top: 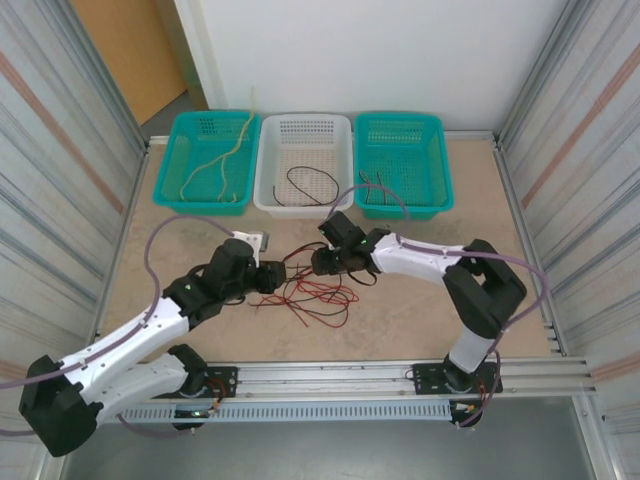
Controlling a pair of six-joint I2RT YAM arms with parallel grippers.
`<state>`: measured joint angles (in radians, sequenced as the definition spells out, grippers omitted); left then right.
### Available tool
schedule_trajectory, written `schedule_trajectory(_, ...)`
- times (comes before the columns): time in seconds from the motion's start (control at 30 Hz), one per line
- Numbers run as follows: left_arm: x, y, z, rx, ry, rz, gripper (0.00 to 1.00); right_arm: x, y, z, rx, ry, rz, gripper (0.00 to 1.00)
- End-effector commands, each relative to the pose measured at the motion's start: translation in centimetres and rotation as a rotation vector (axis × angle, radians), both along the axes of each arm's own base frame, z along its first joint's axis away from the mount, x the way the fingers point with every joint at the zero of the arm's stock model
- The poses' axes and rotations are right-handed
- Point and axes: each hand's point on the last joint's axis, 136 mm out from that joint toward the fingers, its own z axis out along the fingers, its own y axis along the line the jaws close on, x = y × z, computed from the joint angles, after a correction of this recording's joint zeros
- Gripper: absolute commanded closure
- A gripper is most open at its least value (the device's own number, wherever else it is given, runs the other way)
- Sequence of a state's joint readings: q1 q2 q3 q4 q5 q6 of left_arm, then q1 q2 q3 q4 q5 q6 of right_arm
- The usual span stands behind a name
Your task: Untangle the cables
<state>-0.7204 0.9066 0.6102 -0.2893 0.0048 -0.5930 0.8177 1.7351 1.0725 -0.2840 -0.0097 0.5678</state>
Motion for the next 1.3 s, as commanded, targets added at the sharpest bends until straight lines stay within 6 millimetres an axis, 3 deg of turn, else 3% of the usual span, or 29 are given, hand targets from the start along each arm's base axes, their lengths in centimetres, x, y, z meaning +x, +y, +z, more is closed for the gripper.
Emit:
schedule_trajectory(0.0, 0.0, 0.4, 1.7, -0.029, -0.038, 0.024, 0.63, 1.7, 0.0, -0.7, -0.074, -0.043, 0.027, 0.56)
schedule_trajectory(0.07, -0.1, 0.6, 1.7, -0.029, -0.038, 0.026, 0.63, 2.0, -0.1, -1.1, -0.101, -0.05, 0.027, 0.61)
schedule_trajectory(0.17, -0.1, 0.6, 2.2, -0.032, -0.049, 0.018, 0.63, 2.2, -0.3, -0.7, -0.113, -0.066, 0.022, 0.79)
schedule_trajectory(0.23, 0.0, 0.6, 2.5, -0.033, -0.059, 0.021, 0.63, 2.2, -0.4, -0.1, -0.108, -0.081, 0.02, 0.86)
schedule_trajectory(0.3, 0.2, 0.6, 2.6, -0.033, -0.063, 0.023, 0.63, 2.0, -0.5, 0.3, -0.107, -0.087, 0.033, 0.78)
schedule_trajectory(0.37, 0.2, 0.5, 2.5, -0.033, -0.059, 0.019, 0.63, 1.7, -1.0, 0.2, -0.129, -0.087, 0.041, 0.64)
schedule_trajectory(0.43, 0.2, 0.3, 2.3, -0.036, -0.054, 0.013, 0.63, 1.2, -1.0, -0.1, -0.128, -0.079, 0.064, 0.58)
schedule_trajectory(0.73, 0.3, -0.1, 1.4, -0.046, -0.029, 0.014, 0.64, 0.7, -2.2, -1.9, -0.169, -0.056, 0.059, 0.6)
schedule_trajectory(1.03, 0.4, -0.1, 1.5, -0.039, -0.029, 0.015, 0.64, -0.6, -1.2, 0.2, -0.107, -0.068, 0.091, 0.48)
schedule_trajectory(1.27, 0.5, -0.4, 1.0, -0.045, -0.012, 0.011, 0.66, -1.8, -2.4, 0.2, -0.097, -0.056, 0.079, 0.51)
